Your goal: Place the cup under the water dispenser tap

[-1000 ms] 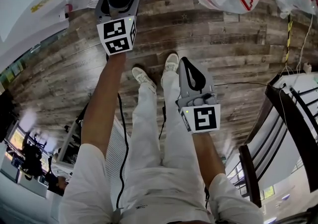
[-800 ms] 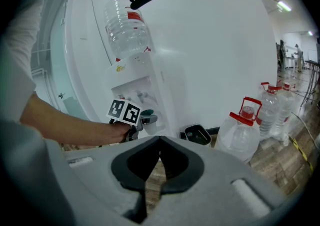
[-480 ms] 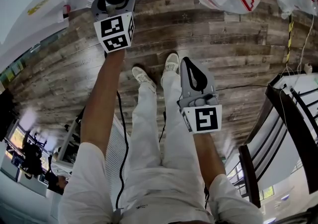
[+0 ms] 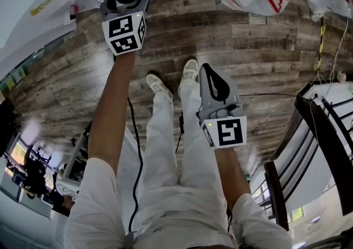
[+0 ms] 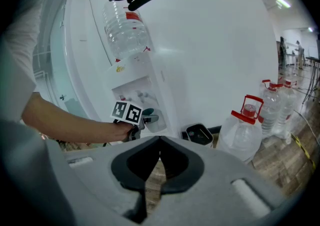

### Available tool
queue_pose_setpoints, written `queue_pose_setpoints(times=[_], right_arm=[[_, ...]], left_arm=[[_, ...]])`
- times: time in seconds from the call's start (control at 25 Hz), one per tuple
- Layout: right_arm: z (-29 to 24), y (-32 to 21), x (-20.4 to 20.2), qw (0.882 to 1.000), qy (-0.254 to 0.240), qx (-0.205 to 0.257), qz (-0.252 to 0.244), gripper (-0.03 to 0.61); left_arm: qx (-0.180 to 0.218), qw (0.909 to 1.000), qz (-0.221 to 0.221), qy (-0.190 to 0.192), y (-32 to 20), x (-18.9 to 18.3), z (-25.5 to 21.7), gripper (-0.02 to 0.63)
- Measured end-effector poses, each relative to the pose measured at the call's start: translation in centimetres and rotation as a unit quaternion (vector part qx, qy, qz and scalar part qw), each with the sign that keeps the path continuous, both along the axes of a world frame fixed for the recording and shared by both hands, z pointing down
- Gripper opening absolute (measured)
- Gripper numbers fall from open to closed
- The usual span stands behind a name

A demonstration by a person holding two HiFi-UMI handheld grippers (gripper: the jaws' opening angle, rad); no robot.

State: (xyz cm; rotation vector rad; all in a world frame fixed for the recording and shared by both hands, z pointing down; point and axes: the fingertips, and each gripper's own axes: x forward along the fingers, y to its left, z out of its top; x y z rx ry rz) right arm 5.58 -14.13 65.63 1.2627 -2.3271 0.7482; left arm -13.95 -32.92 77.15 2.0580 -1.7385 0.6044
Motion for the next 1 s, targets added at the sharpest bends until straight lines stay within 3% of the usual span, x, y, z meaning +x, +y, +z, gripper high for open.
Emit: queue_pose_setpoints(times=[0.36,1.0], right_arm=[[0.2,0.5,-0.9,1.0,-0.01,-0.012,-0.016,-0.002],[-1.9,0.3,-0.3,1.0,-0.002,0.009,0.001,-0.002]], left_arm=[[-0.017,0.9998,-0.006,0.01,0.5,-0.4,0.5,0.453],[-0.009,0.9999,-0.004,0.013,1.2,0.1,-2.4,0.46]])
